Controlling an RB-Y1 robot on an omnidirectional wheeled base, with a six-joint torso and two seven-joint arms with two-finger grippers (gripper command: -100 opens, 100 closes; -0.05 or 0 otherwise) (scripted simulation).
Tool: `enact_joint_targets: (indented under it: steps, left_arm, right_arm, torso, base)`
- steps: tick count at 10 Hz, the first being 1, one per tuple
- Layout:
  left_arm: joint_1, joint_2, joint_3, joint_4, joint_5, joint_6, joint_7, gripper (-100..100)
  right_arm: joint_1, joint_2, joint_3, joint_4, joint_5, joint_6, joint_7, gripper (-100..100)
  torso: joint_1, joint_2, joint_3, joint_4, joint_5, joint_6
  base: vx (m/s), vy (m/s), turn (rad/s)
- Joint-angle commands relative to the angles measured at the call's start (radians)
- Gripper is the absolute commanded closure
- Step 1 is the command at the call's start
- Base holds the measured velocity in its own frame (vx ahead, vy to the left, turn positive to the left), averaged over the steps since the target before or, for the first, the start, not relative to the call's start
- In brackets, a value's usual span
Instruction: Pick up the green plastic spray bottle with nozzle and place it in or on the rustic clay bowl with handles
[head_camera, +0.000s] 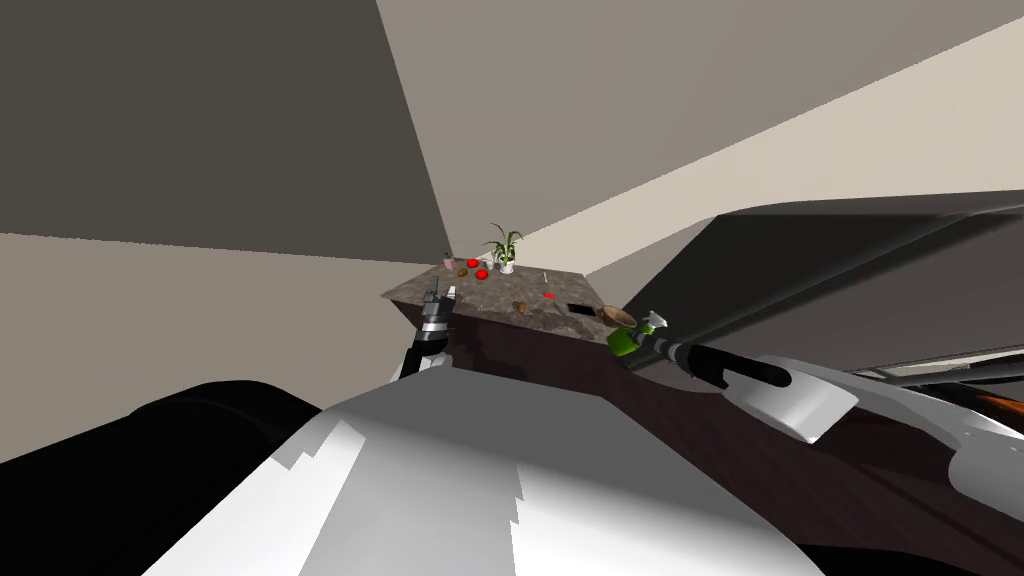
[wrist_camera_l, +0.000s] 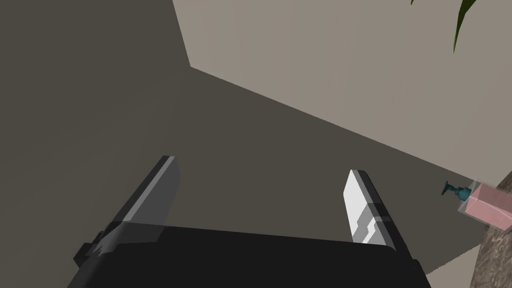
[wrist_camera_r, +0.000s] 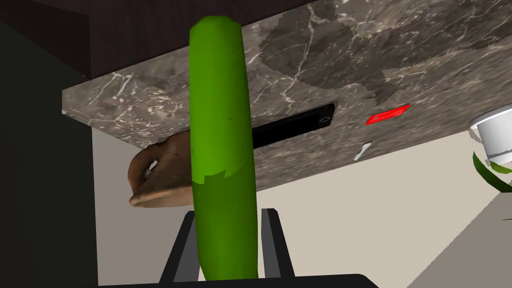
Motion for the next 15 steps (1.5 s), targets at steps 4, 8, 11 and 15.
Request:
enact_joint_targets:
  steps: [4,8,11,15]
  left_arm:
    - [0.0,0.0,0.0,0.0,0.0,0.0,0.0,0]
    - [0.0,0.0,0.0,0.0,0.0,0.0,0.0,0]
    - [0.0,0.0,0.0,0.0,0.0,0.0,0.0,0]
    - [0.0,0.0,0.0,0.0,0.0,0.0,0.0,0]
  right_arm:
    - [0.018,-0.084,-0.068,-0.038,-0.044,0.044,0.001,100]
    - [0.049,-0.158,-0.161,-0.058,-0.063,0.075,0.037,100]
    - [0.066,-0.185,-0.207,-0.057,-0.063,0.086,0.066,100]
    - [0.079,-0.203,-0.272,-0.046,-0.054,0.092,0.102,100]
  torso:
    - [0.002,-0.005,-0.003,-0.001,0.0,-0.001]
    - [0.004,-0.008,-0.005,-0.002,0.002,-0.003]
    - [0.011,-0.007,-0.003,-0.001,0.004,-0.006]
    - [0.011,-0.009,-0.005,-0.002,0.004,-0.009]
  base:
    - [0.026,-0.121,-0.053]
    - [0.062,-0.113,-0.002]
    - [0.051,-0.043,0.035]
    - [0.041,-0.028,0.045]
